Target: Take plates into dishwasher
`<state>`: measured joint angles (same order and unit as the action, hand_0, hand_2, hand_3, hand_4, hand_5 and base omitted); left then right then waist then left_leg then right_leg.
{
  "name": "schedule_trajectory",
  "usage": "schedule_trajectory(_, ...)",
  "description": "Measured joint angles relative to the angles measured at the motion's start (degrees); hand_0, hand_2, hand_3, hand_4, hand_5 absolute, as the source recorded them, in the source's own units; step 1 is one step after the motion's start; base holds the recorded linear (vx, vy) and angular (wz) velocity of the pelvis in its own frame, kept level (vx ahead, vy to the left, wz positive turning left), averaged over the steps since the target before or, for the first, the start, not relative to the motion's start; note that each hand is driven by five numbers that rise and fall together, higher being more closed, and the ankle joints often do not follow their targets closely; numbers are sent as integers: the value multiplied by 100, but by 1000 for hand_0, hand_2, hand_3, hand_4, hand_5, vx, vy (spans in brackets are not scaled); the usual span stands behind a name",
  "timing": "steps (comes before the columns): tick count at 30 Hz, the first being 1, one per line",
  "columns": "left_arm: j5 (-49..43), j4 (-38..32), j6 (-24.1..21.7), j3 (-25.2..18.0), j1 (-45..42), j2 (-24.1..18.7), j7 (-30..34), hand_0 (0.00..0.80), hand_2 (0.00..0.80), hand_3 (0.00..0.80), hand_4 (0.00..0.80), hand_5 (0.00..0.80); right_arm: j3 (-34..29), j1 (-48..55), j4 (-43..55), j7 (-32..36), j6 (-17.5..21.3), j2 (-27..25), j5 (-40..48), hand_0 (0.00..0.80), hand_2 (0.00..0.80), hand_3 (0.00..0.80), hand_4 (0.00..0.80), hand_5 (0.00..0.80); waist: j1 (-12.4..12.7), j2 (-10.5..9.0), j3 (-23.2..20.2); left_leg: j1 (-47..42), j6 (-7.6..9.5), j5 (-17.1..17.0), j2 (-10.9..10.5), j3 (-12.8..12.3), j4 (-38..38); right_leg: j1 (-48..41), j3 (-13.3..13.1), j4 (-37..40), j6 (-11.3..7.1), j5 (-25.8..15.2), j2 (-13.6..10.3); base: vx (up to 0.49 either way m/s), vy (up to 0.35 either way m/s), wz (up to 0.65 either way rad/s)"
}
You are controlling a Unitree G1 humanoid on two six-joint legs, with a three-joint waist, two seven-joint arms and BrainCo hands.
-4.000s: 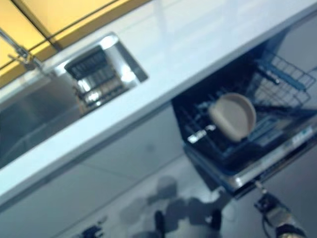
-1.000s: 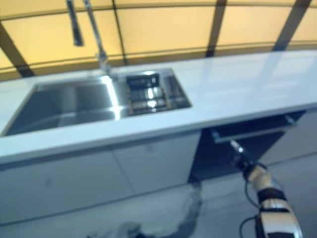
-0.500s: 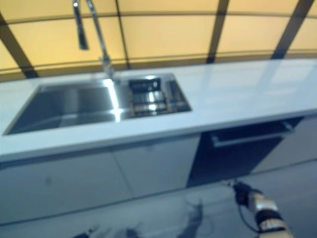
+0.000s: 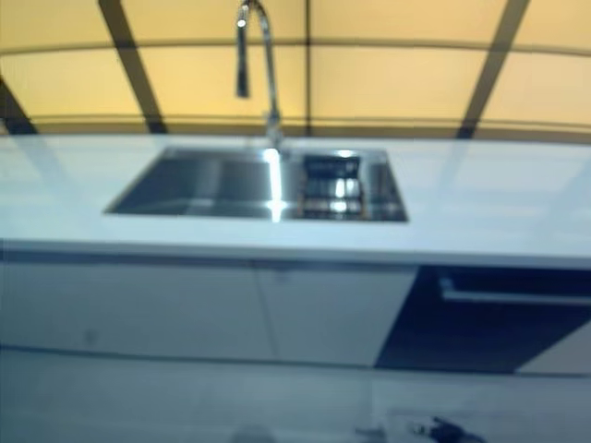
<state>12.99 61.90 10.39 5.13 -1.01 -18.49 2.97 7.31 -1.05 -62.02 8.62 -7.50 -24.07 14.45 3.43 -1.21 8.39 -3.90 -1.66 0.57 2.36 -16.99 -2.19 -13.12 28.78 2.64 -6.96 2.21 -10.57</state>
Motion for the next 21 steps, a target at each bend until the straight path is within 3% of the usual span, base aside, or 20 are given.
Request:
schedule_trajectory(2, -256, -97, 44, 189, 169, -100, 131, 0, 0, 0, 0, 0, 12, 71, -32, -50, -1, 312, -70, 0, 0, 0, 0, 0, -27, -82, -43, -45, 85, -328, -190, 57, 568, 150, -6, 3, -98, -64, -75, -109, 195, 39)
schedule_trajectory(5, -411, -75, 131, 369, 295, -190, 319, 0, 0, 0, 0, 0, 20, 26, -271, -35, -31, 650, -180, 0, 0, 0, 0, 0, -105, -83, -50, -46, 146, -379, -279, 183, 700, 185, -7, -19, -103, -72, -149, -90, 146, 22)
schedule_trajectory(14, -535, 173, 155, 365, -125, -122, 456, 0, 0, 0, 0, 0, 99, -16, -591, -164, -361, 949, -485, 0, 0, 0, 0, 0, -91, -86, -310, -39, 46, -376, -207, 138, 706, 170, -176, 171, -146, -113, -5, -67, 51, -6)
schedule_trajectory(21, -479, 220, 136, 366, -215, -22, 458, 0, 0, 0, 0, 0, 266, 8, -589, -199, -476, 964, -702, 0, 0, 0, 0, 0, -80, -258, -470, -53, 20, -383, -162, 92, 710, 192, -302, 161, -114, -124, 33, -57, -18, -3)
